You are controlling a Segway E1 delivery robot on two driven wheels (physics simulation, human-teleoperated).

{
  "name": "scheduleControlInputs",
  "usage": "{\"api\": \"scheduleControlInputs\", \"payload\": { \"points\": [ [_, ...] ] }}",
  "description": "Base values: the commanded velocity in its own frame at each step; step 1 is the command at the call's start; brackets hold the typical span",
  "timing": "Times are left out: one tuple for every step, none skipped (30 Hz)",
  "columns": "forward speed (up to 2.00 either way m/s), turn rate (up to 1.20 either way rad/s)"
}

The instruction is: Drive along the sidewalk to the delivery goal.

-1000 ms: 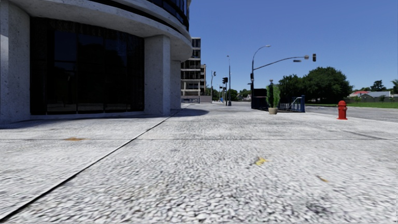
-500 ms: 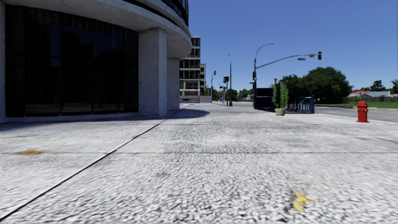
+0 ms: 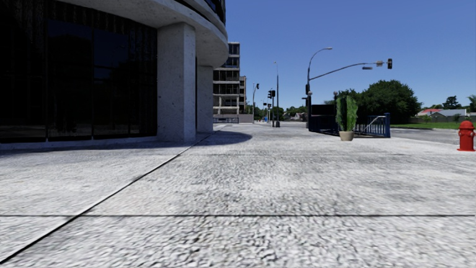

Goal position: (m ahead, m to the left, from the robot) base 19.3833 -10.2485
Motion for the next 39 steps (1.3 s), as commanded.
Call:
{"api": "scheduleControlInputs", "payload": {
  "points": [
    [2.00,0.00],
    [2.00,0.00],
    [2.00,0.00],
    [2.00,0.00],
    [2.00,0.00],
    [2.00,0.00],
    [2.00,0.00],
    [2.00,0.00],
    [2.00,0.00],
    [2.00,0.00],
    [2.00,0.00],
    [2.00,0.00],
    [2.00,0.00],
    [2.00,0.00],
    [2.00,0.00],
    [2.00,0.00],
    [2.00,0.00],
    [2.00,0.00],
    [2.00,0.00],
    [2.00,0.00],
    [2.00,0.00],
    [2.00,0.00],
    [2.00,0.00],
    [2.00,0.00],
    [2.00,0.00],
    [2.00,0.00],
    [2.00,0.00],
    [2.00,0.00],
    [2.00,0.00],
    [2.00,0.00],
    [2.00,0.00],
    [2.00,0.00],
    [2.00,0.00],
    [2.00,0.00],
    [2.00,0.00],
    [2.00,0.00],
    [2.00,0.00],
    [2.00,0.00],
    [2.00,0.00]
  ]
}}
